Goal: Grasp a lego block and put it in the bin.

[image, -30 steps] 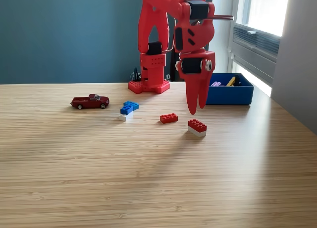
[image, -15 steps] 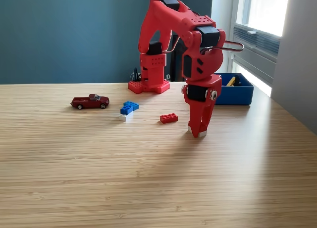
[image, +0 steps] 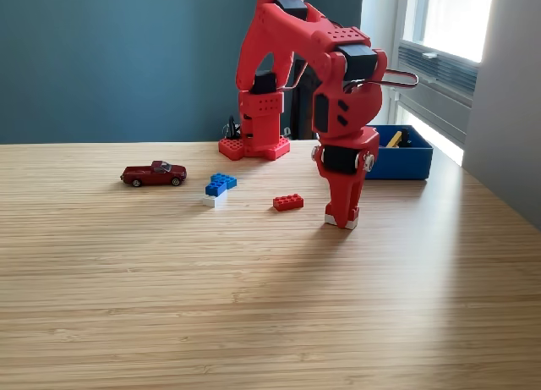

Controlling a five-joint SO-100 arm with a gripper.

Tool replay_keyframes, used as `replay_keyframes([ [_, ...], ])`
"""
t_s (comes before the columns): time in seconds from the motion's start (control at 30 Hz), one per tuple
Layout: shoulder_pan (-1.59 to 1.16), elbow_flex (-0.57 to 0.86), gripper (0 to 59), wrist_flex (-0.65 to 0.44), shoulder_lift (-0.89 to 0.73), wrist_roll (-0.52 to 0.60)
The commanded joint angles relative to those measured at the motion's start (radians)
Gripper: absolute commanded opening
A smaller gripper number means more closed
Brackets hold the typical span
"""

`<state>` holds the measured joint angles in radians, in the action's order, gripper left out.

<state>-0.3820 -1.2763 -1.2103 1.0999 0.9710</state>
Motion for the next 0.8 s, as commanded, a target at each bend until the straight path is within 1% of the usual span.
replay_keyframes([
  [0.03,-0.008,0.091,0.0,-0.044,0.031,-0.092],
  [0.3,-0.058,0.164,0.0,-0.147,0.035,-0.295],
  [0.4,-0.089,0.225,0.0,-0.213,0.038,-0.344],
  [0.53,-0.163,0.275,0.0,-0.273,0.044,-0.413],
  [0.63,-0.229,0.264,0.0,-0.276,0.098,-0.468],
  [0.8,-0.347,0.218,0.0,-0.281,0.239,-0.584],
])
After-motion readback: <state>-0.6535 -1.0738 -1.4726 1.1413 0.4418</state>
